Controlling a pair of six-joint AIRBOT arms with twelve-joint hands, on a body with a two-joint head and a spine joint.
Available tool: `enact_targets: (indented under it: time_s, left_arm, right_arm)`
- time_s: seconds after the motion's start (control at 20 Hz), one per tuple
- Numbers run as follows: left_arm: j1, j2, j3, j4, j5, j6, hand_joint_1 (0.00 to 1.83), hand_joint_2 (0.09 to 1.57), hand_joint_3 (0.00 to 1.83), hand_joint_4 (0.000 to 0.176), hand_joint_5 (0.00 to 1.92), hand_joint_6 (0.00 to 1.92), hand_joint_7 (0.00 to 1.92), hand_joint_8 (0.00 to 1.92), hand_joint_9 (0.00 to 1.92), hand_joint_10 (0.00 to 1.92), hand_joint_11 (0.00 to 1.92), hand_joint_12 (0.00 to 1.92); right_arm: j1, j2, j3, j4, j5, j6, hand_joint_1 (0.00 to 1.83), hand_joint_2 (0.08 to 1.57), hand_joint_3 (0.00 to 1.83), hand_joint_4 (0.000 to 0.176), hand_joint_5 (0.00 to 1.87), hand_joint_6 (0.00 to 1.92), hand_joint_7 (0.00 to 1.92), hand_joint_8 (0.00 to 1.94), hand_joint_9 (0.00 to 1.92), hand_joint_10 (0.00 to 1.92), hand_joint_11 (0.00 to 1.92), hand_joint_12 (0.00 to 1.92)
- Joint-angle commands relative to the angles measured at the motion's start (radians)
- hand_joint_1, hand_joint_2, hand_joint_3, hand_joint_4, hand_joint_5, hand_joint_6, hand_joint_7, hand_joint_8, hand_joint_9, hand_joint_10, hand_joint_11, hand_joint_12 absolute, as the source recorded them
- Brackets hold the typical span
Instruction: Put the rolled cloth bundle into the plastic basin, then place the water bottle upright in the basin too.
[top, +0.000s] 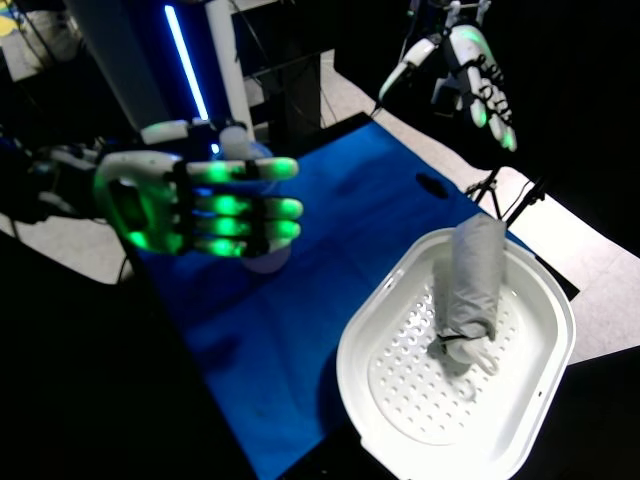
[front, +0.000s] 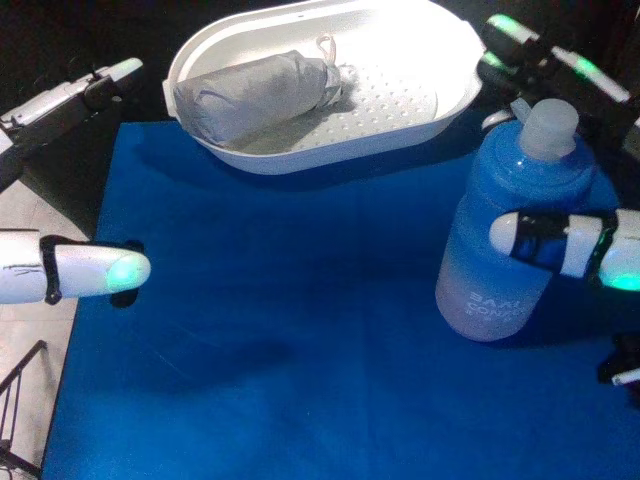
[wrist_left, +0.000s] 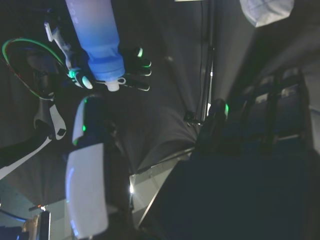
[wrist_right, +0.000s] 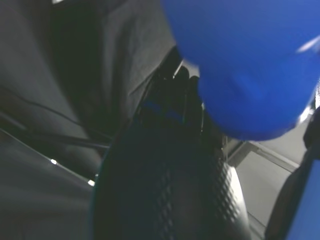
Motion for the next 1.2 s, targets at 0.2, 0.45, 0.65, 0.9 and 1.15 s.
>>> enact_targets:
  time_s: [0.2,0.45,0.65,0.9,1.15]
  left_arm:
    - [-0.008,-0.007,0.007,-0.016,-0.117,-0.012,0.63,0.87,0.00,0.151,0.02,0.00,0.00,0.00,0.00,0.00,0.00,0.00]
    - [-0.007,-0.010,0.006,-0.015,-0.117,-0.018,0.59,0.87,0.00,0.158,0.01,0.00,0.02,0.00,0.00,0.00,0.00,0.00]
    - [-0.002,-0.013,0.004,-0.015,-0.119,-0.022,0.62,0.88,0.00,0.176,0.01,0.00,0.02,0.00,0.00,0.00,0.00,0.00]
    - [0.015,-0.017,0.003,-0.020,-0.130,-0.036,0.66,0.88,0.00,0.176,0.02,0.00,0.01,0.00,0.00,0.00,0.00,0.00]
    - [0.023,-0.022,0.002,-0.023,-0.133,-0.038,0.61,0.90,0.01,0.176,0.01,0.00,0.03,0.00,0.00,0.00,0.00,0.00]
  right_arm:
    - [0.015,-0.014,0.012,-0.040,0.063,0.022,0.93,1.03,0.00,0.096,0.23,0.01,0.30,0.00,0.24,0.01,0.03,0.94]
    - [0.015,-0.022,0.034,-0.047,0.024,0.027,1.10,1.18,0.00,0.000,0.82,0.97,0.77,0.02,0.75,0.03,0.59,0.66]
    - [0.015,-0.020,0.040,-0.043,0.018,0.027,1.14,1.26,0.00,0.000,0.72,1.48,0.72,1.30,0.94,0.27,0.64,1.10]
    - [0.015,-0.020,0.041,-0.035,0.018,0.027,1.14,1.25,0.00,0.017,0.71,1.47,0.76,1.28,0.81,0.79,0.81,1.17]
    - [0.015,-0.008,0.041,-0.025,0.020,0.027,1.16,1.24,0.00,0.000,0.68,1.42,0.84,1.30,0.91,1.24,0.93,1.46]
